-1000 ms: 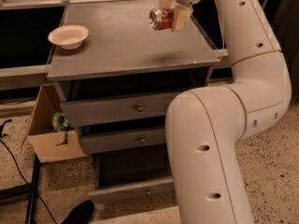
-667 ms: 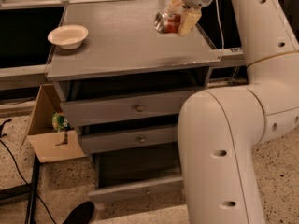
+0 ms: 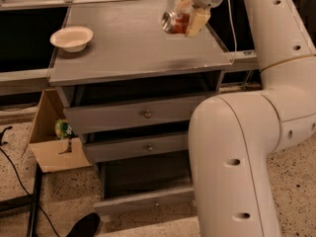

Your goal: Place coke can into bottom drawer

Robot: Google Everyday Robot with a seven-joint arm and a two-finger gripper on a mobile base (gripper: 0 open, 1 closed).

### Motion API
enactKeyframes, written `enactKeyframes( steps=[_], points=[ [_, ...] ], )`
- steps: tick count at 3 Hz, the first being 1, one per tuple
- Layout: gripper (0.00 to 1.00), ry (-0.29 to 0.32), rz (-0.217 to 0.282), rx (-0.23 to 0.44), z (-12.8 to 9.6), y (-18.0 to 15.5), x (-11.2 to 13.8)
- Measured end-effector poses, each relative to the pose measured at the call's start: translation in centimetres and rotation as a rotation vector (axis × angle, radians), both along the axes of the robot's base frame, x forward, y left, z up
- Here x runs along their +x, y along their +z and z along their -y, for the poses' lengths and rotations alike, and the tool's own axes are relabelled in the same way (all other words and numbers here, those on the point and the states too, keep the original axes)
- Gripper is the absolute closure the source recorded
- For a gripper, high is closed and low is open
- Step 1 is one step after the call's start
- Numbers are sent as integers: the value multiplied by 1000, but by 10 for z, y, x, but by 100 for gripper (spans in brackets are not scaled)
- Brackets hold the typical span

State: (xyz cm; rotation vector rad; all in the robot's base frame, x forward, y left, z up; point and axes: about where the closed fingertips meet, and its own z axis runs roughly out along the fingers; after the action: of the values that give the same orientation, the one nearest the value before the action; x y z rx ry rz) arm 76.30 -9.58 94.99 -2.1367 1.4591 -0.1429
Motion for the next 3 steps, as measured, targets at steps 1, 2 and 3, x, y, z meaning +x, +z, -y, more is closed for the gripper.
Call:
enactKeyframes(
  steps=[1,2,3],
  points=[
    [100,-23,-4,23,4,1,-1],
    [100,-38,-27,41,12,8,-16],
    [100,-32,-44,58,10,19,-36]
  ],
)
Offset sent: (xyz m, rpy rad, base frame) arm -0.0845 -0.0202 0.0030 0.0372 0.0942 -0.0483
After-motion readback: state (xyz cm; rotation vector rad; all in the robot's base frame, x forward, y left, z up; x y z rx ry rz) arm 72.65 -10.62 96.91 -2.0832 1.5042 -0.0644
